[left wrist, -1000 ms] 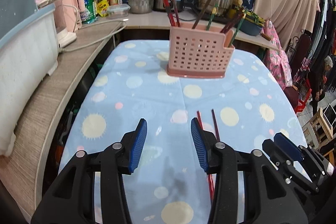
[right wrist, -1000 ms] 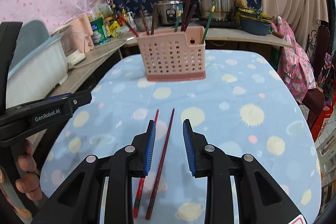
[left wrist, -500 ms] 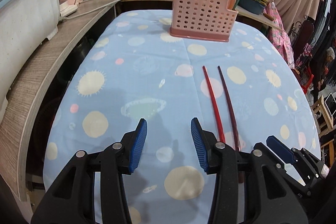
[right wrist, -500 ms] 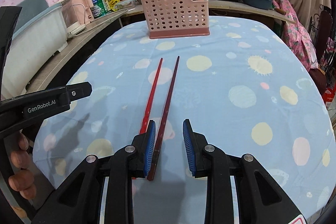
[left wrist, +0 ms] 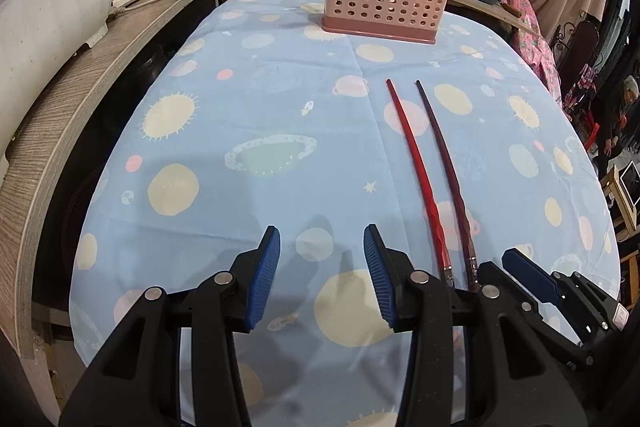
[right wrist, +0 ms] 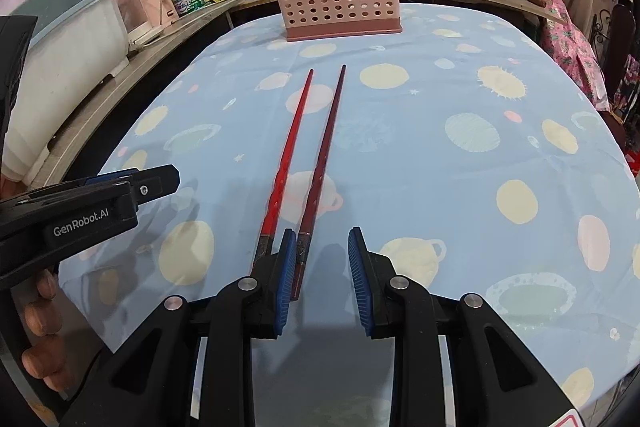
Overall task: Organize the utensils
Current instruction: 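Grasp the dark red chopstick with the right tool while the left tool grasps the red one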
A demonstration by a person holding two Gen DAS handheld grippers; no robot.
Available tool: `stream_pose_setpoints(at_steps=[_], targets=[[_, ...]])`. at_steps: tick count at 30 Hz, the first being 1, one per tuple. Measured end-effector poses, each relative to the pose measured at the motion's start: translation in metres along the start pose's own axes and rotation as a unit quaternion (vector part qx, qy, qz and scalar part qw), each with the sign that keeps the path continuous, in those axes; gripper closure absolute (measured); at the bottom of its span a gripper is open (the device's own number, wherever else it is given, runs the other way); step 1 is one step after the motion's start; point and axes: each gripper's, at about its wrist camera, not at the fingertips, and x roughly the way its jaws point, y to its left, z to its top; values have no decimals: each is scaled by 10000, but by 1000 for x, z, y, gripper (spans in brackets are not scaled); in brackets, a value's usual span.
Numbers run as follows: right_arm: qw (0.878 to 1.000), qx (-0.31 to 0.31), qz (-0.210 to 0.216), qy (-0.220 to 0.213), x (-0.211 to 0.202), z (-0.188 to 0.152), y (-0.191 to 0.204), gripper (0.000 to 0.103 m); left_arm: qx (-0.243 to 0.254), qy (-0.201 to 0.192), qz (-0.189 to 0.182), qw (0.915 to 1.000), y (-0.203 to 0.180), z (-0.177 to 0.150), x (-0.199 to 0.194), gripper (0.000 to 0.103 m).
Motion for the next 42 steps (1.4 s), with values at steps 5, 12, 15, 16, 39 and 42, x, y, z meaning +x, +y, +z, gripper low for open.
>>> stream_pose_setpoints(at_steps=[5, 12, 15, 16, 39, 42], targets=[[10000, -48, 25, 58, 4, -3, 6, 76, 20, 34, 4, 10000, 0, -3, 1, 61], [9999, -126, -3, 94, 8, -6, 8, 76, 22, 112, 2, 9999, 1, -7, 4, 61], [9998, -168, -43, 82, 8, -6, 9, 78, 35, 140, -4, 9999, 0, -9, 5, 61], [9998, -183, -54, 76, 8, -6, 9, 79, 42, 143, -5, 9999, -1, -9, 5, 61], [9992, 250, -297, -14, -8, -19, -30, 96, 330, 157, -253, 9990, -38, -19, 5, 37], [9989, 328, -323, -12, -12, -21, -36, 96, 413, 205, -329, 9984, -48, -21, 8, 37]])
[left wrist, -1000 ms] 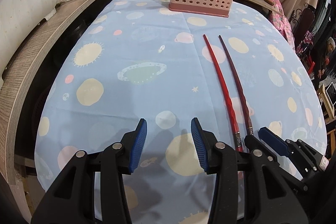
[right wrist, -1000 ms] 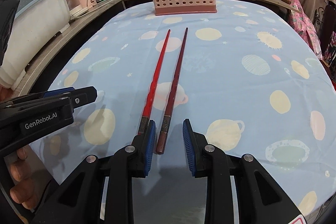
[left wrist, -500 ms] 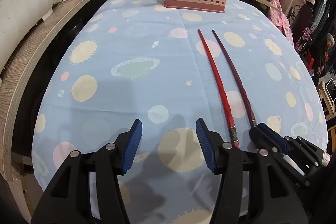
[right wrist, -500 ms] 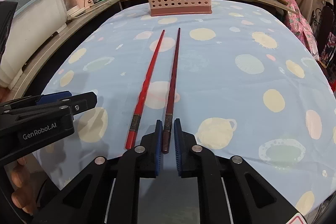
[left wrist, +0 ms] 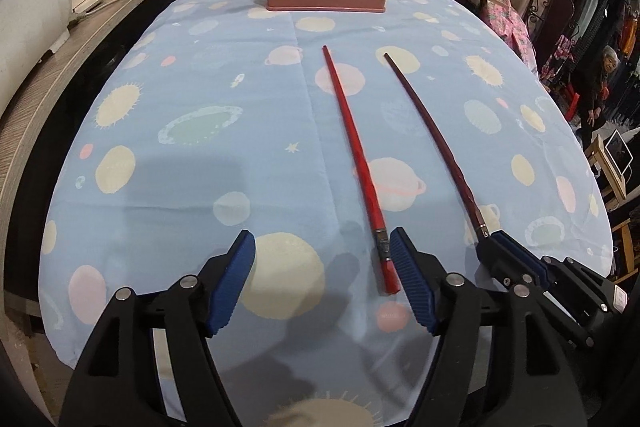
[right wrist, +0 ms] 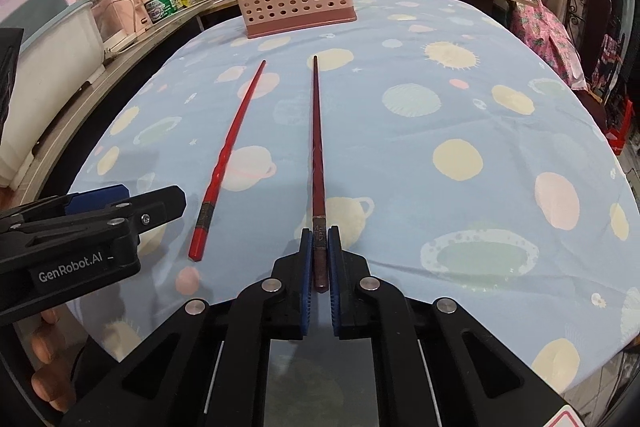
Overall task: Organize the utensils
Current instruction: 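Grasp the dark red chopstick with the right tool while the left tool grasps the red one, then lift both chopsticks up into the pink basket and open both tools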
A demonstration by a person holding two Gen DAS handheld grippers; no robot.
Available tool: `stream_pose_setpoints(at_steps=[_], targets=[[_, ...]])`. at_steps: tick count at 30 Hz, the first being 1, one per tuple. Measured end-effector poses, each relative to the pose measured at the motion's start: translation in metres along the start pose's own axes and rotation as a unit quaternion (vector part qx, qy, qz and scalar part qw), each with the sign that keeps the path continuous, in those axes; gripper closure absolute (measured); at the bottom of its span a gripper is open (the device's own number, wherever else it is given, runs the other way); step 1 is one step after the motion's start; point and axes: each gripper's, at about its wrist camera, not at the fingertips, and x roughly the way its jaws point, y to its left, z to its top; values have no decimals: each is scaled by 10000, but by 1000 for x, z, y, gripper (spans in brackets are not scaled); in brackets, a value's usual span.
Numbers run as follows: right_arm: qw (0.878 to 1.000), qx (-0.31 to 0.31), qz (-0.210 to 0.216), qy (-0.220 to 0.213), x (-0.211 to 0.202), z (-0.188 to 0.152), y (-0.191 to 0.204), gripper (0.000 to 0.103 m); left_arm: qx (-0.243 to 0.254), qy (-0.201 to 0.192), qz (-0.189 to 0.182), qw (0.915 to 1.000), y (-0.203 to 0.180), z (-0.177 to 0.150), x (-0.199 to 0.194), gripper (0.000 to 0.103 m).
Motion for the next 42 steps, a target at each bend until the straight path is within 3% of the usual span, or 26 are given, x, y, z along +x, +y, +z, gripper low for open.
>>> stream_pose_setpoints(at_steps=[13, 21, 26, 33, 42], targets=[[10000, 69, 31, 7, -2, -1, -5, 96, 121, 106, 200, 9997, -12, 0, 20, 44], [10000, 74, 28, 10, -2, -1, -5, 96, 140, 121, 170, 9997, -8, 0, 16, 72], [10000, 76, 32, 13, -2, -1, -5, 96, 134, 195, 55, 9997, -6, 0, 15, 96], [9999, 139, 82, 21, -4, 1, -6, 96, -3, 248, -57, 9997, 1, 2, 11, 96], [9993, 178, 171, -274, -30, 19, -4, 96, -275, -1, -124, 9995, 20, 16, -17, 96]])
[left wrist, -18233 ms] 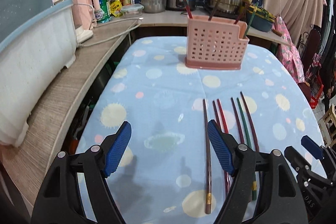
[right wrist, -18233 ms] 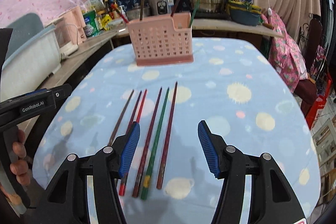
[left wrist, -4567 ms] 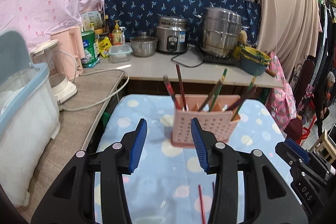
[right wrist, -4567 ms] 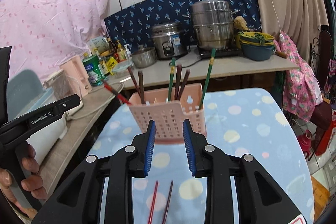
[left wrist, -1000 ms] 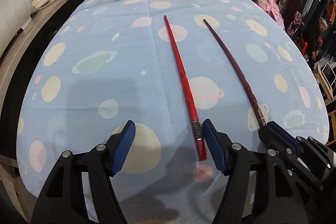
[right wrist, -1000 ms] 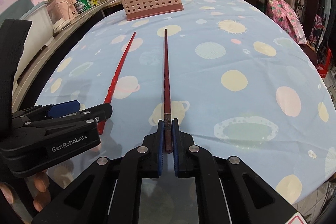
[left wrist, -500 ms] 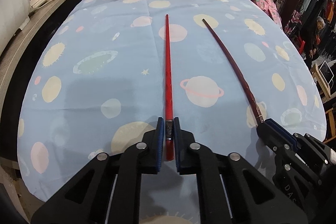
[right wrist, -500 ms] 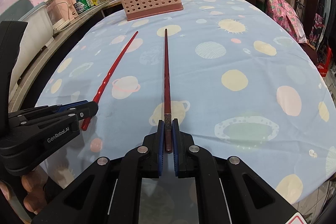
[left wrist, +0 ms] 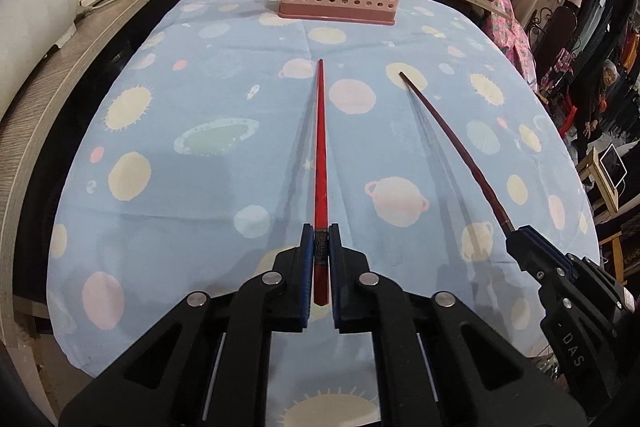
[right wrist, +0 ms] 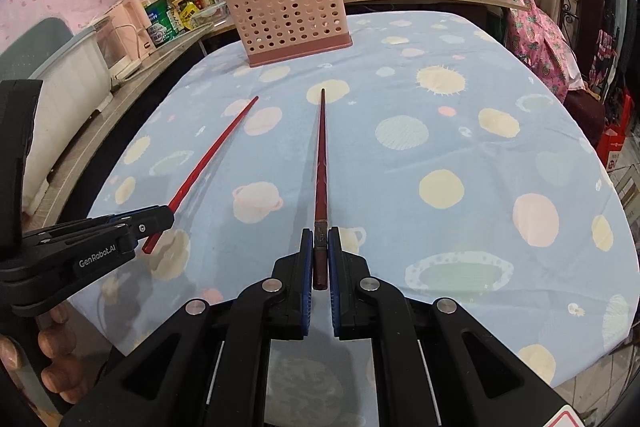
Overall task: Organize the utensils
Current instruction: 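Lift both chopsticks up into the pink basket and open both tools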
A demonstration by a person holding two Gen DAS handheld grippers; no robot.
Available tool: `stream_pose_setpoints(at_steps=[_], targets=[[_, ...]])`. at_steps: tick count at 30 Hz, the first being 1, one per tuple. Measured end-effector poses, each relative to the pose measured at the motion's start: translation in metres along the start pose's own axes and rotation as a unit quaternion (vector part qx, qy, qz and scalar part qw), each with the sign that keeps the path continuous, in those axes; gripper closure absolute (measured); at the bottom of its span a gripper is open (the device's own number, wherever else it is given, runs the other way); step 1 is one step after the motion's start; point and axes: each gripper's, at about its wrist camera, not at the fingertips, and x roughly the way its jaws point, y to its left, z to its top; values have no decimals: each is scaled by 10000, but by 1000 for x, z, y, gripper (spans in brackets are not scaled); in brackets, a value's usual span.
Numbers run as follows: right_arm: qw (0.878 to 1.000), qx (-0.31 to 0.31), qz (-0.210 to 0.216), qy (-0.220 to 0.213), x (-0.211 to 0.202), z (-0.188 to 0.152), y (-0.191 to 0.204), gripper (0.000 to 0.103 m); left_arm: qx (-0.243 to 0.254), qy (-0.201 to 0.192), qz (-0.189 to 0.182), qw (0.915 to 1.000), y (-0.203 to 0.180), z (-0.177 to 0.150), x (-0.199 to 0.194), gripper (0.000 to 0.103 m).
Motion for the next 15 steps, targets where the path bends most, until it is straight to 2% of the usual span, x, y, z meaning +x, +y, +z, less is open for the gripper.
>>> stream_pose_setpoints(at_steps=[15], targets=[[9945, 172, 361, -971, -51, 87, 2, 96, -217, -865, -106, 9960, 16, 65, -65, 96]])
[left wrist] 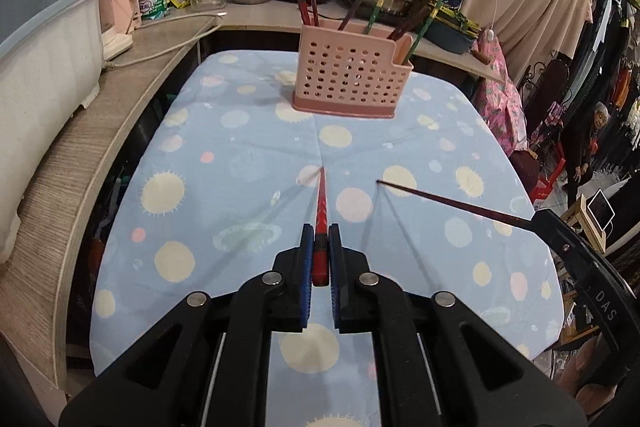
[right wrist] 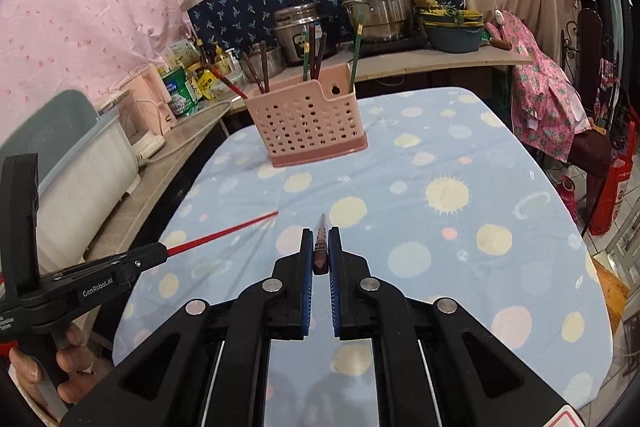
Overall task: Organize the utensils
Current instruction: 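Lift both chopsticks up into the pink basket and open both tools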
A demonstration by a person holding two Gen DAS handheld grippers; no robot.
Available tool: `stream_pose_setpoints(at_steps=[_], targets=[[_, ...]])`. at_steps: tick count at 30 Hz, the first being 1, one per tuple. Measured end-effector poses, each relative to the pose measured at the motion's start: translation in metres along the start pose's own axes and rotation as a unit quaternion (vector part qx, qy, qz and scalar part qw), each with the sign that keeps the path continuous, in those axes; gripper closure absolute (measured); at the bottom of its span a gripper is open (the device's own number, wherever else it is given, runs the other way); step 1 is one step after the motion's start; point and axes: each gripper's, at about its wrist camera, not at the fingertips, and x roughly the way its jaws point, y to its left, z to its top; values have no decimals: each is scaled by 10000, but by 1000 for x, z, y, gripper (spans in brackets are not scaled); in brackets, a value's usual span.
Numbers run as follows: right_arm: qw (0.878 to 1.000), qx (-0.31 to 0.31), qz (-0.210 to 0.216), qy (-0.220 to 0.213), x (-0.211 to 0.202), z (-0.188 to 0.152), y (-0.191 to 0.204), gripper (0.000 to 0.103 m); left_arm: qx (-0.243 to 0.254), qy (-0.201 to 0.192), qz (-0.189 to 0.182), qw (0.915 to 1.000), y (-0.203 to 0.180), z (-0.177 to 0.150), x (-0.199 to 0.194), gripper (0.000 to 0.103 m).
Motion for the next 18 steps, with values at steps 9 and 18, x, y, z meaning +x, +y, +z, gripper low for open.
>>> stream_pose_setpoints(at_steps=[9, 18], targets=[[9989, 95, 108, -444, 3, 54, 0, 96, 25, -430, 70, 9990, 3, 52, -10, 96], [9978, 189, 271, -570, 21, 90, 2, 96, -27, -686, 72, 9976, 3, 100, -11, 96]])
